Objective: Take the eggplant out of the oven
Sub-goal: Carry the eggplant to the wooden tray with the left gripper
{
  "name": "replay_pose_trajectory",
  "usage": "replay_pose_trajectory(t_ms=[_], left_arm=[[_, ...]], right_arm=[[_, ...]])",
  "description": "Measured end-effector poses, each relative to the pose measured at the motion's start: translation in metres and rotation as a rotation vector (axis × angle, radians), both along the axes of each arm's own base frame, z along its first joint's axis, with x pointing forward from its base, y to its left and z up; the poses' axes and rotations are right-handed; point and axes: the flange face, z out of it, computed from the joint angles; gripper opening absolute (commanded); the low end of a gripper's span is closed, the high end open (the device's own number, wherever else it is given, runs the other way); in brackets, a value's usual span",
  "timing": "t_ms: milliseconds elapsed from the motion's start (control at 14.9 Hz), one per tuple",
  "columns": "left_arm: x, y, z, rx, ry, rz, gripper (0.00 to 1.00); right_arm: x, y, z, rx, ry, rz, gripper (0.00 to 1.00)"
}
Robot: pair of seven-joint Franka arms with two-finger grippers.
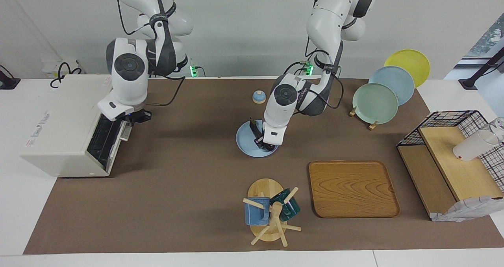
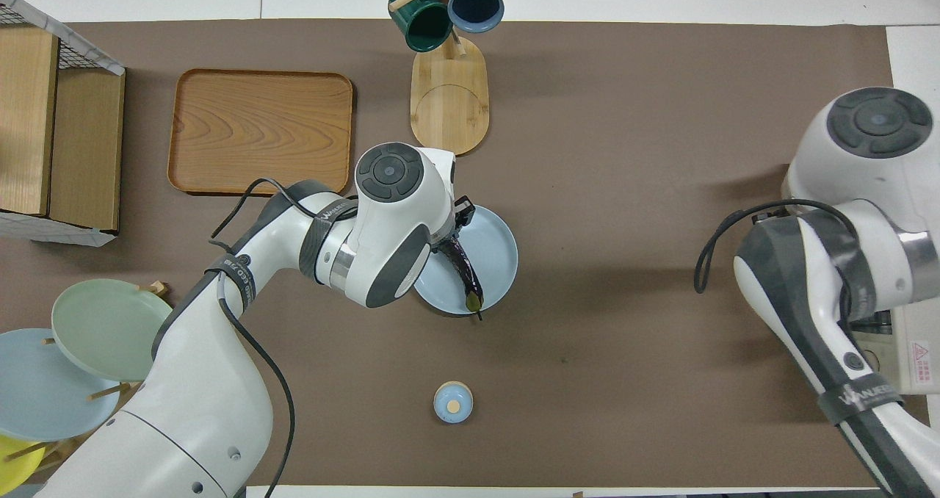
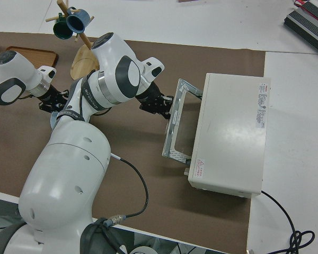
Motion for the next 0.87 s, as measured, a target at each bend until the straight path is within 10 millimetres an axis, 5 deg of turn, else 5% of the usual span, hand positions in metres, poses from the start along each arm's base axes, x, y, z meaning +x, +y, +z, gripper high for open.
replay_pose_trajectory(t_ms=[202, 403, 538, 739, 874], left_arm=[[0.008, 0.002, 0.013, -0.011, -0.023, -0.003, 0.00], [0.033, 0.027, 0.056, -0.021, -0.049, -0.071, 0.00], [0.064, 0.069, 0.094, -0.025, -0.064, -0.142, 0.00], [0.113, 0.162, 0.133, -0.033, -0.071, -0.270, 0.00], [0.139, 0.222, 0.135, -0.043, -0.089, -0.350, 0.00]], right_arm=[[-0.002, -0.033, 0.014, 0.019, 0.003, 0.014, 0.00], [-0.004, -0.054, 0.022, 0.047, -0.001, -0.017, 0.00], [-0.008, -0.056, 0.036, 0.099, 0.030, -0.074, 0.07], [-0.004, -0.046, 0.097, 0.195, 0.001, -0.123, 0.19], [-0.005, -0.035, 0.128, 0.279, -0.021, -0.137, 0.48]])
